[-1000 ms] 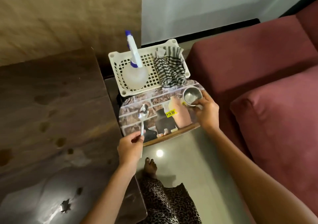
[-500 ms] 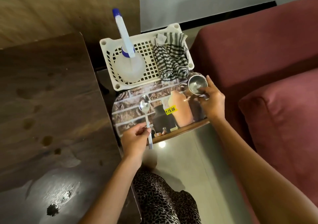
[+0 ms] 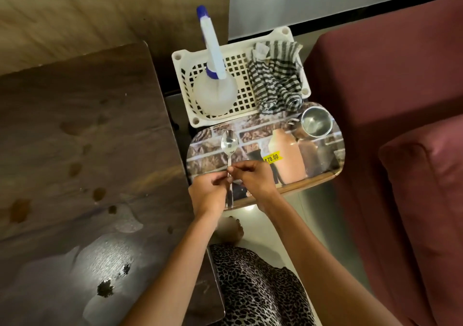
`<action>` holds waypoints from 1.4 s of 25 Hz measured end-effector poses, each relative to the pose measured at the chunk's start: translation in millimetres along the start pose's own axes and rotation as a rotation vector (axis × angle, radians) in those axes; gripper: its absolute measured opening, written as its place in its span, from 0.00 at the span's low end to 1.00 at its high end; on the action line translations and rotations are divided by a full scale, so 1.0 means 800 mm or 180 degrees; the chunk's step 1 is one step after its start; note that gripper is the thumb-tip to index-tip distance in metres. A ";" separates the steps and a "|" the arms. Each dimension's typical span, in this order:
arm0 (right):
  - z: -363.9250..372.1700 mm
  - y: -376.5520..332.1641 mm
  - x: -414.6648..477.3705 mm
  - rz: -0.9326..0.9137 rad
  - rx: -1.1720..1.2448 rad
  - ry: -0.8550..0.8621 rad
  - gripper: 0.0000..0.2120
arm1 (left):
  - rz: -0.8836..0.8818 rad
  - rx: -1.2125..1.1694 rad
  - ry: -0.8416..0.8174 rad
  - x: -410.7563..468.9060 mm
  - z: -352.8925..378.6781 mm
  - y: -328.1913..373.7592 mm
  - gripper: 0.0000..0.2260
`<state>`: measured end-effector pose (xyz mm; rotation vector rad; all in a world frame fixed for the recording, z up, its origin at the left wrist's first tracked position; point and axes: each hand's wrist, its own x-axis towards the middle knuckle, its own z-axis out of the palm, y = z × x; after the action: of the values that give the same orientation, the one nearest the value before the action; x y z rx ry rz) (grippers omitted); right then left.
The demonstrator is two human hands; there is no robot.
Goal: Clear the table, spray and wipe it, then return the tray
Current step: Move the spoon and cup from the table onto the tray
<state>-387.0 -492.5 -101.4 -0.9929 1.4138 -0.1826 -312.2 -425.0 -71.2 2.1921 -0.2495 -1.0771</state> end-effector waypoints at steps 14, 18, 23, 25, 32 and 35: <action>0.034 -0.007 0.004 -0.0483 -0.1276 0.0616 0.05 | -0.0663 -0.0927 0.0582 -0.018 -0.082 -0.074 0.09; 0.055 -0.010 -0.033 -0.1081 -0.1862 0.1084 0.03 | -0.0653 -0.1207 0.0633 -0.032 -0.108 -0.088 0.09; 0.133 -0.003 -0.097 -0.1944 -0.2004 0.1088 0.04 | -0.0624 -0.1417 0.0833 -0.059 -0.185 -0.137 0.09; 0.177 -0.007 -0.128 -0.2163 -0.1875 0.0963 0.03 | -0.0489 -0.1476 0.0839 -0.066 -0.238 -0.160 0.08; 0.385 0.024 -0.248 -0.2186 -0.1616 0.0738 0.06 | -0.0231 -0.1386 0.0893 -0.080 -0.470 -0.286 0.14; 0.496 0.041 -0.293 -0.2064 -0.1557 0.0413 0.08 | -0.0297 -0.1531 0.1241 -0.080 -0.592 -0.339 0.12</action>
<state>-105.6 -137.3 -12.3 -1.8623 1.2306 -0.3926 -25.9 38.5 -1.2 1.9286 0.2635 -0.6474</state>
